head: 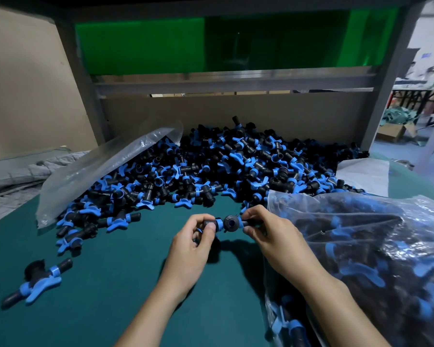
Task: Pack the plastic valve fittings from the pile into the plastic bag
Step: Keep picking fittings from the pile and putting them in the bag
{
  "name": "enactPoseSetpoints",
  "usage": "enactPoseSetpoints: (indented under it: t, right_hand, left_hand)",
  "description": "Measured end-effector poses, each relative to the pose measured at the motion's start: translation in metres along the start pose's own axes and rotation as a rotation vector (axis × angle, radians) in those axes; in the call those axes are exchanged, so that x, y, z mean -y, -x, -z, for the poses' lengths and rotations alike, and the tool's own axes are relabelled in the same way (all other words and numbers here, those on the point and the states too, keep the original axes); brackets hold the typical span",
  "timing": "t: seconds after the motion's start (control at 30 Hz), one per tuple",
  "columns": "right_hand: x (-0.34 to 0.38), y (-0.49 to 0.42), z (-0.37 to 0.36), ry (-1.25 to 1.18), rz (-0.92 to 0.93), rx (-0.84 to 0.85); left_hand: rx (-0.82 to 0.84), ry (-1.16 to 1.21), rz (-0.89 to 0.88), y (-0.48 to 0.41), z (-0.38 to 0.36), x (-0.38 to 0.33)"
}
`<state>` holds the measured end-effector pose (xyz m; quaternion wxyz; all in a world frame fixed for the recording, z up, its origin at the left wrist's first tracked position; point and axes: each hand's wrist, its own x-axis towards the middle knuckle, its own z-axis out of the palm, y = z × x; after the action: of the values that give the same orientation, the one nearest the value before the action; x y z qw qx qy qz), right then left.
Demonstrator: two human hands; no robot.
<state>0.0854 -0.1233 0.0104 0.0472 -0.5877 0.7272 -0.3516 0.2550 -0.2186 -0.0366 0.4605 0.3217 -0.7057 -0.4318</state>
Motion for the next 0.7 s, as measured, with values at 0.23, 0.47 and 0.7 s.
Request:
enactPoseSetpoints:
  t: [0.23,0.47,0.7]
  right_hand:
    - [-0.001,0.0,-0.0004,0.009,0.007,0.007]
    - [-0.0005,0.0001,0.0009,0.01,0.052,0.011]
    - [-0.0004,-0.0003,0.0013,0.05,0.058,0.042]
  left_hand:
    - [0.014,-0.021,-0.005,0.0005,0.0021,-0.0001]
    - [0.002,-0.005,0.008,0.0015,0.0009,-0.0015]
    - [-0.044,-0.008,-0.009,0.0046,0.0013,-0.0092]
